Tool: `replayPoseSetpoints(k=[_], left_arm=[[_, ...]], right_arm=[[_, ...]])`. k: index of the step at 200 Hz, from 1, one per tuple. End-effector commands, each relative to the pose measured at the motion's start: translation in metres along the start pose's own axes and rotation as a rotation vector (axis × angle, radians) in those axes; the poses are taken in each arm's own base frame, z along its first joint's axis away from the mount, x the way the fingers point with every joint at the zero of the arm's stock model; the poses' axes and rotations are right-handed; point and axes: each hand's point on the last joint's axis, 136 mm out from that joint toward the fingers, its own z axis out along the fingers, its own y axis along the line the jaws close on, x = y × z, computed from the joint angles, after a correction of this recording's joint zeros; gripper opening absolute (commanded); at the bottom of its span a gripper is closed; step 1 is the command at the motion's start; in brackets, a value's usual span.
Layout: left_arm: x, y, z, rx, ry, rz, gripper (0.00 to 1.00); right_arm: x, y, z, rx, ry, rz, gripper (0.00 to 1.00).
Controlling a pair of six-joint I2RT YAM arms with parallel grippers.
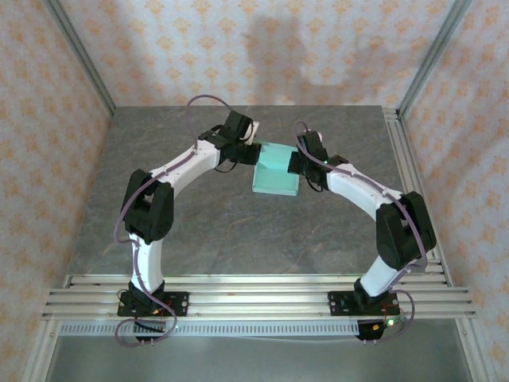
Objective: Fold the paper box
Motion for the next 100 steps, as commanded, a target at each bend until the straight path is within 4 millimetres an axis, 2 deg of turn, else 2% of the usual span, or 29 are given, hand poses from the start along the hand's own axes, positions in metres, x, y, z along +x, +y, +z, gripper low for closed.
replayPoseSetpoints(k=[1,38,40,44,100], left_arm=[[-0.009,-0.008,-0.013,0.006,-0.062,-0.034,0.0],[0.002,-0.002,-0.002,-0.021,-0.084,-0.066,0.0],[-0.004,-0.005,-0.01,-0.014,-0.106,-0.065,0.0],[-0.005,-0.006,-0.012,-0.012,-0.114,-0.066,0.0],[0.016,-0.013,-0.004,-0.006,-0.085,-0.092,0.0]], right_arm=[[-0.032,0.011,-0.02,-0.041,-0.159,0.03,0.0],[-0.028,0.011,-0.027,-0.069,-0.231,0.023,0.0],[-0.027,0.012,-0.027,-0.07,-0.234,0.019,0.0],[-0.026,0.012,-0.028,-0.066,-0.236,0.01,0.0],[-0.011,0.006,-0.031,-0.034,-0.266,-0.016,0.0]])
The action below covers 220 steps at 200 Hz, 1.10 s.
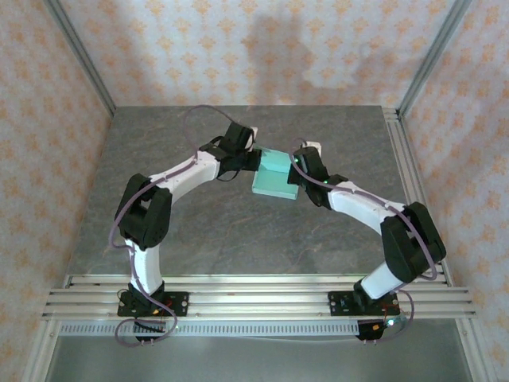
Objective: Fold the paper box
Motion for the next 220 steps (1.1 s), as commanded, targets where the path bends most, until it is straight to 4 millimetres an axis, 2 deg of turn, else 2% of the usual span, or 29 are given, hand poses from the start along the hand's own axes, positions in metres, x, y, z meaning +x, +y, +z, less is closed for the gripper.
replayPoseSetpoints(k=[1,50,104,158,220], left_arm=[[0.003,-0.006,-0.009,0.003,-0.016,-0.04,0.0],[0.012,-0.007,-0.005,0.005,0.0,-0.073,0.0],[0.023,-0.002,0.001,-0.016,-0.032,-0.076,0.0],[0.03,0.0,0.004,-0.013,-0.075,-0.072,0.0],[0.052,0.0,-0.001,-0.047,-0.13,-0.014,0.0]], right_arm=[[-0.033,0.006,-0.016,-0.024,-0.148,0.04,0.0],[-0.021,0.005,-0.014,-0.026,-0.136,0.038,0.0],[-0.019,0.009,-0.018,-0.01,-0.229,-0.005,0.0],[0.0,0.006,-0.014,-0.006,-0.282,-0.016,0.0],[0.024,0.019,-0.015,-0.036,-0.341,-0.094,0.0]])
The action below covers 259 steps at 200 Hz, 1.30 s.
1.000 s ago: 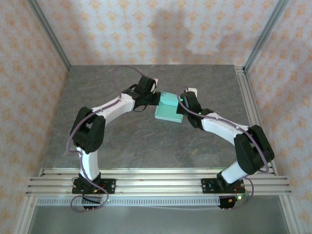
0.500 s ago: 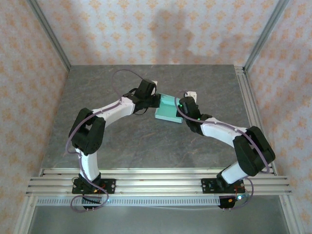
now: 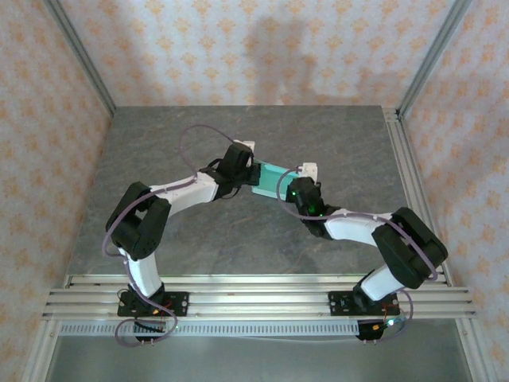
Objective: Fold the paper box
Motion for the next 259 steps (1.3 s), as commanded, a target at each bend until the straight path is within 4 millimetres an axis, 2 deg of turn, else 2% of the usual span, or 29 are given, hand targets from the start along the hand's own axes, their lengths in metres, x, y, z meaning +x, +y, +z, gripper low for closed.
replayPoseSetpoints(k=[1,51,65,102,137,157,176,180,194,221,243,259], left_arm=[[0.016,0.003,-0.004,-0.036,-0.003,0.019,0.0],[0.031,0.012,-0.002,-0.099,0.002,0.066,0.0],[0.033,0.014,-0.002,-0.116,0.006,0.077,0.0],[0.033,0.016,-0.001,-0.136,0.014,0.091,0.0],[0.027,0.016,-0.002,-0.146,0.001,0.085,0.0],[0.025,0.016,-0.002,-0.145,-0.005,0.08,0.0],[0.024,0.015,-0.002,-0.144,-0.006,0.083,0.0],[0.025,0.015,-0.002,-0.142,-0.004,0.083,0.0],[0.026,0.015,-0.001,-0.143,-0.002,0.084,0.0],[0.028,0.014,0.0,-0.135,0.006,0.087,0.0],[0.026,0.013,-0.002,-0.126,0.003,0.084,0.01],[0.026,0.012,-0.004,-0.123,0.001,0.084,0.05]], right_arm=[[-0.017,0.015,-0.004,-0.052,-0.109,0.025,0.0],[-0.013,0.015,-0.003,-0.066,-0.137,0.025,0.04],[-0.015,0.018,-0.005,-0.084,-0.141,0.018,0.08],[-0.025,0.026,-0.016,-0.142,-0.135,0.012,0.44],[-0.025,0.037,-0.034,-0.269,-0.112,-0.074,0.84],[-0.03,0.034,-0.049,-0.307,-0.106,-0.112,0.95],[-0.036,0.027,-0.061,-0.312,-0.074,-0.149,0.96],[-0.046,0.025,-0.068,-0.313,-0.09,-0.147,0.96],[-0.058,0.019,-0.079,-0.294,-0.084,-0.138,0.95],[-0.087,0.013,-0.091,-0.284,-0.124,0.025,0.89],[-0.099,-0.001,-0.08,-0.205,-0.093,0.202,0.84],[-0.091,-0.007,-0.061,-0.151,0.013,0.265,0.84]])
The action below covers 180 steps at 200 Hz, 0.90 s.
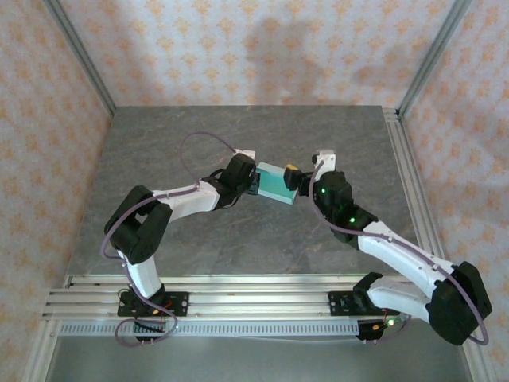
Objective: Fold the paper box
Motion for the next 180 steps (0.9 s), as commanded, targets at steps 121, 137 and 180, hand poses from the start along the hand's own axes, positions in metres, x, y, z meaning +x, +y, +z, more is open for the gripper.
replayPoseSetpoints(k=[121,137,180], left_arm=[[0.008,0.003,-0.05,0.029,-0.006,0.075,0.53],[0.01,-0.001,-0.065,0.074,-0.013,0.095,0.7],[-0.005,-0.017,-0.099,0.248,-0.096,0.085,0.94]], right_arm=[[0.098,-0.044,0.087,0.229,0.443,0.28,0.83],[0.107,-0.049,0.088,0.24,0.456,0.274,0.83],[0.128,-0.053,0.094,0.237,0.505,0.249,0.82]])
